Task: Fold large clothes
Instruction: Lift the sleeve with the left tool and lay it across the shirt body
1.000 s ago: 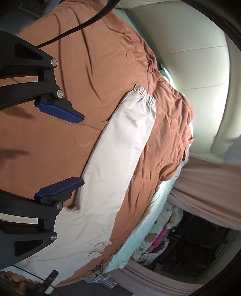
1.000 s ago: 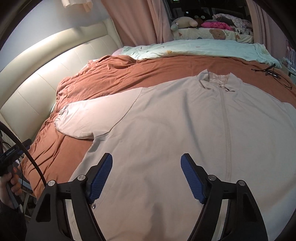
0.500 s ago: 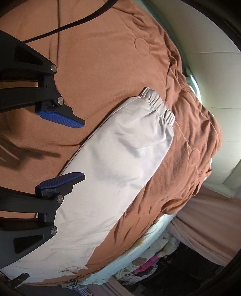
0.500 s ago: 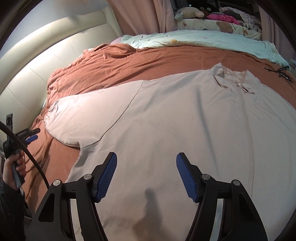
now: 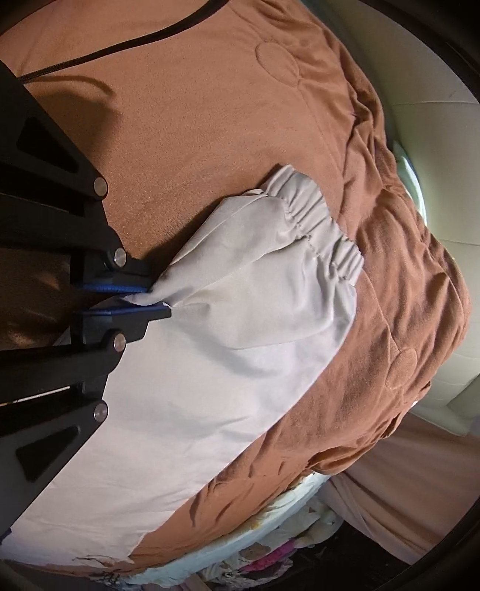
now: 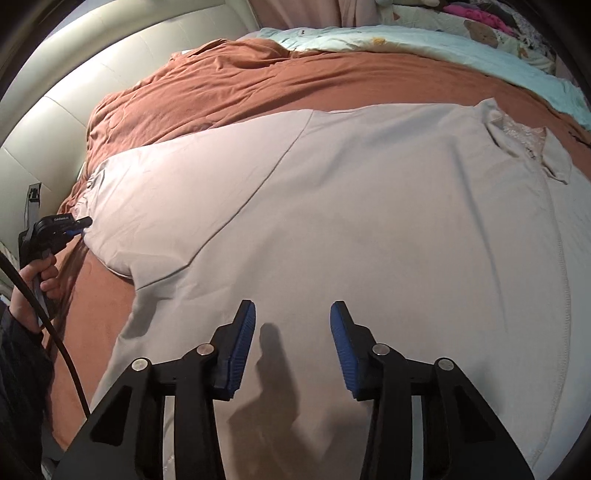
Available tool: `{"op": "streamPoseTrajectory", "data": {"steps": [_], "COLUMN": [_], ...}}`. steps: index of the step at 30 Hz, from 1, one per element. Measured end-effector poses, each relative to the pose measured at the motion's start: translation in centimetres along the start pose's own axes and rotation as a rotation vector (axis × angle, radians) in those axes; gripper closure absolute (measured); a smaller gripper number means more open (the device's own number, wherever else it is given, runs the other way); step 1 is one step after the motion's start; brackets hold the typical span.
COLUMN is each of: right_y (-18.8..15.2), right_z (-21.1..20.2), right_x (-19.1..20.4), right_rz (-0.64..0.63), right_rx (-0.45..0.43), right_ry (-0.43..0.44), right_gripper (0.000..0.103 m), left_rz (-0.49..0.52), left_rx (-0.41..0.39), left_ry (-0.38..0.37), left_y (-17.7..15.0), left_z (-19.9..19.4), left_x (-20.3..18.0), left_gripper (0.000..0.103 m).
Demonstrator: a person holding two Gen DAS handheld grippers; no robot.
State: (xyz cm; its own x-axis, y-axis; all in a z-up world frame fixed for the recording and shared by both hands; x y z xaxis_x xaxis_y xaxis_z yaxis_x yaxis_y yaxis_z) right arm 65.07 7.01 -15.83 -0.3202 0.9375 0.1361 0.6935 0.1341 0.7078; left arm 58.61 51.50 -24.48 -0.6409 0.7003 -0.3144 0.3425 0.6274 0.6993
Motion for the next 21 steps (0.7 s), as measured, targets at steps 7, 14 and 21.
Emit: {"op": "streamPoseTrajectory", "data": {"steps": [7,14,21], "right_y": [1.5,0.8,2.0], "right_z": [2.5,7.8,5.5], "right_x": [2.5,5.9,3.4], "right_rz": [0.038,0.072,0.083], "right_rx": [0.012,0.125,0.076], "right_ry": [0.097,0.239,0.229], "right_gripper": [0.074,0.074,0.074], "left_rz": [0.075,0.134,0.238], "left_rx": [-0.103,-0.156,-0.203], "left_ry": [-0.112,-0.232,-0.341], "left_y": [3.9,7.1,8.6], "left_z": [-5.9,-11.9,-18.3], "left_x": [-4.3,-10.8,-18.0], "left_gripper": [0.101,0.101,0.101]}}
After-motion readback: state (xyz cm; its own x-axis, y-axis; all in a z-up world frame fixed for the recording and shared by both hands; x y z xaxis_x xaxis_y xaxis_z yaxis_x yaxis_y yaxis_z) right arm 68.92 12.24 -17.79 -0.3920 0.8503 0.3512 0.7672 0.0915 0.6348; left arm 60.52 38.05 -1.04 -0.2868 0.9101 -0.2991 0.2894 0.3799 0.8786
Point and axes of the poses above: each gripper's, at about its wrist camera, not at the fingertips, and z roughly the way its jaws point, x to its left, y to its top, the point moved 1 cm from there along z, roughly the way its jaws point, and after that the axes turned 13 degrees about -x, right-handed, at the moved point
